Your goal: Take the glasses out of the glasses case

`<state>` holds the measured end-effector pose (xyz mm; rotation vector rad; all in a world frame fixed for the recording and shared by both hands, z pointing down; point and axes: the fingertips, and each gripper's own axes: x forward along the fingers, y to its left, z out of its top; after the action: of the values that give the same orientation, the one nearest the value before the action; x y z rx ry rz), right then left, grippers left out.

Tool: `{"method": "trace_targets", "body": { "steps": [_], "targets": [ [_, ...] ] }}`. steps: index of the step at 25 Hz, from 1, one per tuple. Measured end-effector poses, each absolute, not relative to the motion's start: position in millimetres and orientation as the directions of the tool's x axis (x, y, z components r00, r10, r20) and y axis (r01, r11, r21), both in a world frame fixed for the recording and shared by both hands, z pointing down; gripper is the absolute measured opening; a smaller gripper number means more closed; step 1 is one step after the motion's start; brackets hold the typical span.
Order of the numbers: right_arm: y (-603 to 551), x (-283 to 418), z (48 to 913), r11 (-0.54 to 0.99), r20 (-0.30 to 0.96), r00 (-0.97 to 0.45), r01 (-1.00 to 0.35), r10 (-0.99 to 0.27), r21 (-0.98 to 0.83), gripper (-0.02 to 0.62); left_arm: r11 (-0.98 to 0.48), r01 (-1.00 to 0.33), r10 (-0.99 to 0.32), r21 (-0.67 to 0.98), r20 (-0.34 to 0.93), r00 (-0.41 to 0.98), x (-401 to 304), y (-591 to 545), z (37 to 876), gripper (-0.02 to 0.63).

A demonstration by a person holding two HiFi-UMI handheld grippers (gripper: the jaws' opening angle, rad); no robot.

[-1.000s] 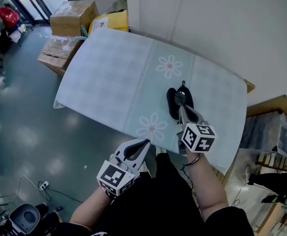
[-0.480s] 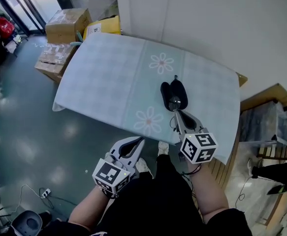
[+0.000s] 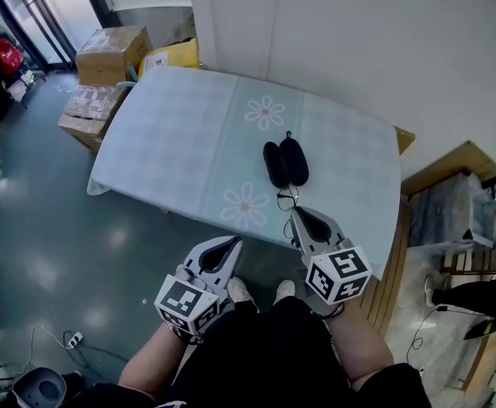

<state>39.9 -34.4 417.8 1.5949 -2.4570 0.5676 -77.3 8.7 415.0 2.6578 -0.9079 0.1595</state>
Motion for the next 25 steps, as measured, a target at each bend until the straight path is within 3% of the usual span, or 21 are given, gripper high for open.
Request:
{"method": "trace_targets", "body": {
  "steps": [25],
  "targets": [
    [62,99,414,0.505,0.290,-0.567,-0.822,-0.771,-0.263,0.026,-0.663,-0.697,-0.658,0.272,0.232,0.716,6,92,414,0.029]
  ]
}}
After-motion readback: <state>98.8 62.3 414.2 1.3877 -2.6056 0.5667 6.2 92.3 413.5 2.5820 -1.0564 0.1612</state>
